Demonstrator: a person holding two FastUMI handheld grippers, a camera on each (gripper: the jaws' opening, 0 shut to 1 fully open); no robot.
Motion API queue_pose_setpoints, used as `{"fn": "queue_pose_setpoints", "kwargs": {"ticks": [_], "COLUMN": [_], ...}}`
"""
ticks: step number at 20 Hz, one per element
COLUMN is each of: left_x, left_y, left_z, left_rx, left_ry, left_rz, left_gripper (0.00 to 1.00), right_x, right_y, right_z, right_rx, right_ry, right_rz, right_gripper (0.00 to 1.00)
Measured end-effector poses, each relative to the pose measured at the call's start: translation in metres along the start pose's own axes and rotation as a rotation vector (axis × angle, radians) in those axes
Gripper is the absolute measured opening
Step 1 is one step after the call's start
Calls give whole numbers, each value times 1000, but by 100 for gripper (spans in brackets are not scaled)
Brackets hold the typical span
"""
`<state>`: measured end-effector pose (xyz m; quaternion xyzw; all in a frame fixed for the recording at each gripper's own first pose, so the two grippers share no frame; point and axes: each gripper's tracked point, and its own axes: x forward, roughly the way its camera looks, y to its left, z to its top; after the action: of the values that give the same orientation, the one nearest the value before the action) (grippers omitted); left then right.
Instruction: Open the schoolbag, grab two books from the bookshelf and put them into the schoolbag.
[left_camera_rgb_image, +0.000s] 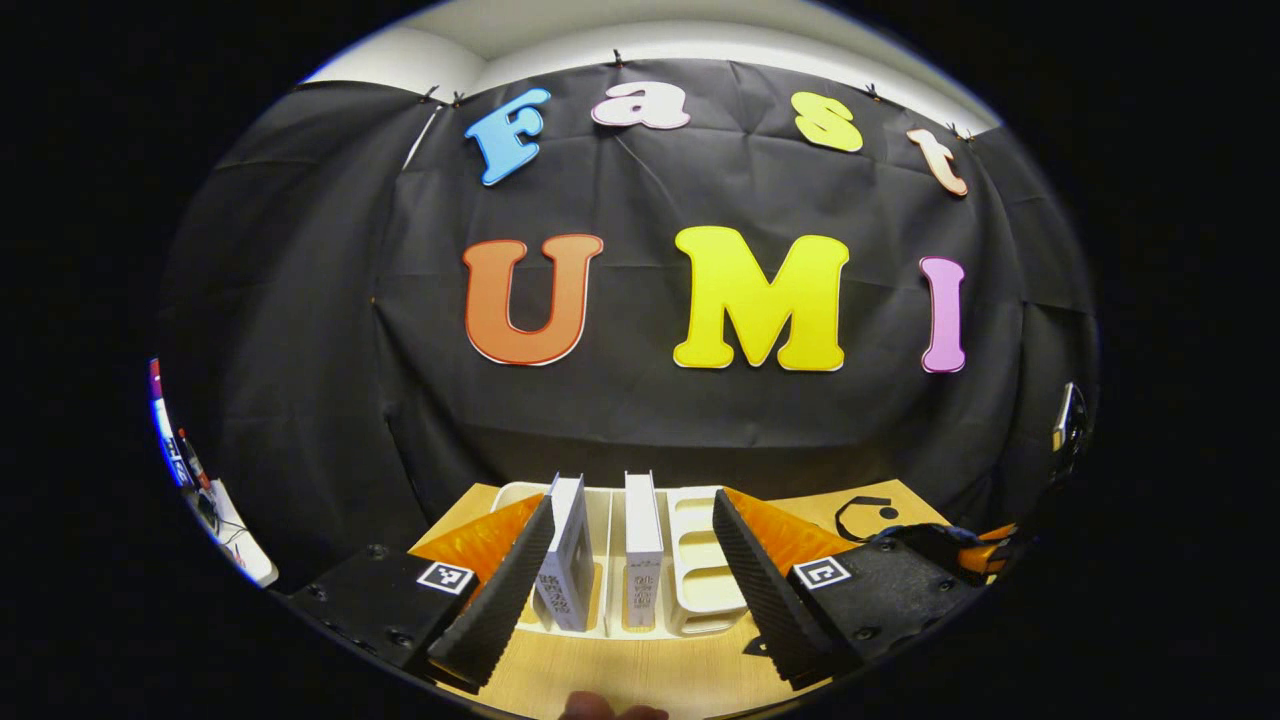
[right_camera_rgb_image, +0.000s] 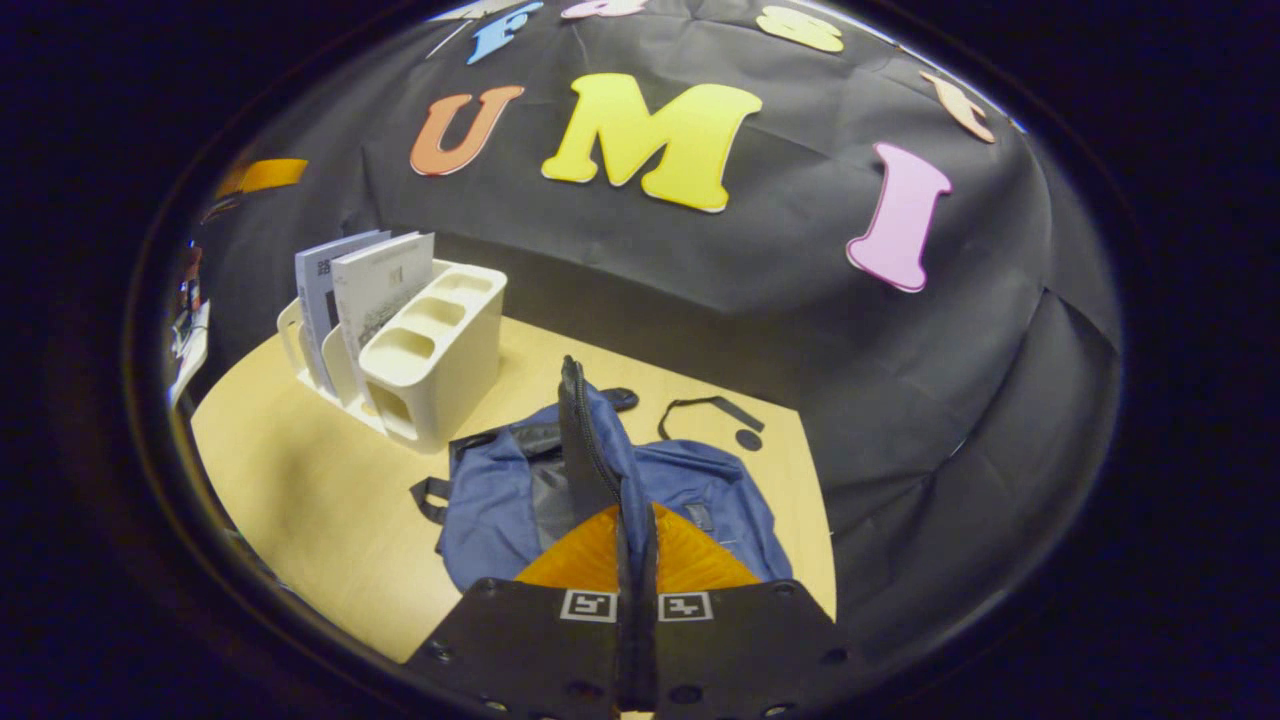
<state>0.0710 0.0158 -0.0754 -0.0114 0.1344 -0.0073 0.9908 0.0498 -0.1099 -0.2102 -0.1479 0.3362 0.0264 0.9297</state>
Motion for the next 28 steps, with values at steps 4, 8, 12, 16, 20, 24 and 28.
{"fn": "queue_pose_setpoints", "kwargs": {"ticks": [4, 8, 12, 16, 20, 24, 28], "left_x": [42, 82, 110, 132, 145, 150, 150], "left_y": [-13, -22, -18, -8, -5, -2, 1], "left_z": [-15, -43, -68, -88, -112, -135, -144], "left_rx": [-35, -90, -46, 22, 24, 43, 86], "left_ry": [135, 323, 469, 596, 730, 860, 963], "left_rz": [-32, -37, -19, -26, -27, -29, -45], "left_gripper": [99, 100, 99, 99, 100, 98, 81], "right_x": [0, 5, 13, 19, 24, 28, 29], "right_y": [-45, -82, -101, -109, -117, -120, -121], "right_z": [8, 1, -7, -10, -11, -14, -18], "right_rx": [33, 147, 212, 229, 237, 247, 271], "right_ry": [-16, 4, 24, 39, 50, 54, 55], "right_rz": [-25, -26, -16, 6, 23, 33, 38], "right_gripper": [0, 0, 0, 0, 0, 0, 0]}}
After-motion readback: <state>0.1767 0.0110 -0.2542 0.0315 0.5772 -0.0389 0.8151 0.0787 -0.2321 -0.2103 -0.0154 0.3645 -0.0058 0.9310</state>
